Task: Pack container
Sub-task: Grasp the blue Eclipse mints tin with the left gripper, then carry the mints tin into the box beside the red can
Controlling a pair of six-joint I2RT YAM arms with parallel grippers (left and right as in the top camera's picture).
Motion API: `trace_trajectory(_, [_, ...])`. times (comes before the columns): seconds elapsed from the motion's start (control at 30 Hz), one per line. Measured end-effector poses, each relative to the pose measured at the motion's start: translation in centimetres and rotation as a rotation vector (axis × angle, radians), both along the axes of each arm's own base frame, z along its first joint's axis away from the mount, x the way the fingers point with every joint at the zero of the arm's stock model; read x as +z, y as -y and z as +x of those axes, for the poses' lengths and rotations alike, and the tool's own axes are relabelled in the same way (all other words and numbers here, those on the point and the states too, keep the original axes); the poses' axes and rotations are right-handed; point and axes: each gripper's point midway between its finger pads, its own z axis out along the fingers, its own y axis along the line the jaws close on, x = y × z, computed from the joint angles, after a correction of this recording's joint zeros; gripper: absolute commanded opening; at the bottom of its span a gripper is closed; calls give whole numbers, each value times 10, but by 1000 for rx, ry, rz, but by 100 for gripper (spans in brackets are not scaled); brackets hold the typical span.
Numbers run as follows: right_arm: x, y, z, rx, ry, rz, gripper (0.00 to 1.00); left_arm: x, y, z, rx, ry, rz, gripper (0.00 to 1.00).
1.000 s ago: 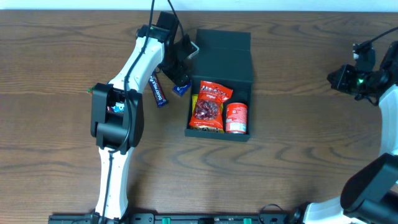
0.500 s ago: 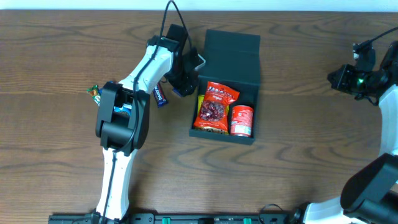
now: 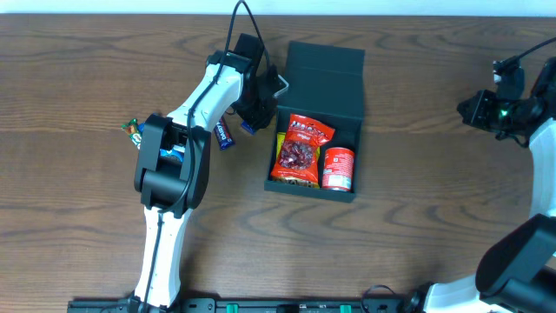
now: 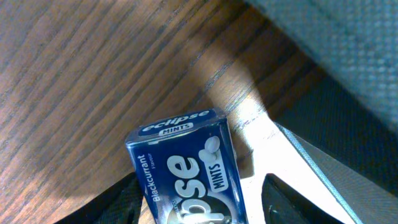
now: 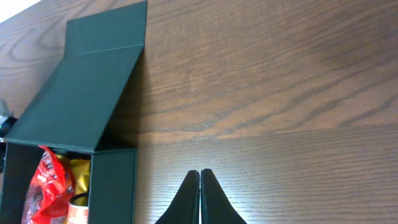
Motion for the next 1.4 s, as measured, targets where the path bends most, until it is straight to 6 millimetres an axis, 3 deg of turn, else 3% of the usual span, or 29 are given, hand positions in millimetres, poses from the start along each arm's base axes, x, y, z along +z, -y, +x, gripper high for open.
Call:
trace_trajectory(0.3, [0,0,0,0,0,0,3,-3,-6,2,8,9,36,54])
trace_trajectory(0.67, [0,0,0,0,0,0,3,-4,-8,3,36,6,48,38])
trace_trajectory(0.77, [0,0,0,0,0,0,3,-4,-9,3,43,8,53,29])
trace_trajectory(0.87, [0,0,0,0,0,0,3,-5,-13,6,67,18,78,6])
trace_trajectory(1.13, [0,0,0,0,0,0,3,1,-31,6,120,21,183,6])
trace_trajectory(1.27, [0,0,0,0,0,0,2,26,-30,19,136,62,183,6])
trace_trajectory(1.4, [-1,-1,-2,10,-5,-3,2,82,-16,45,149,184,101,6])
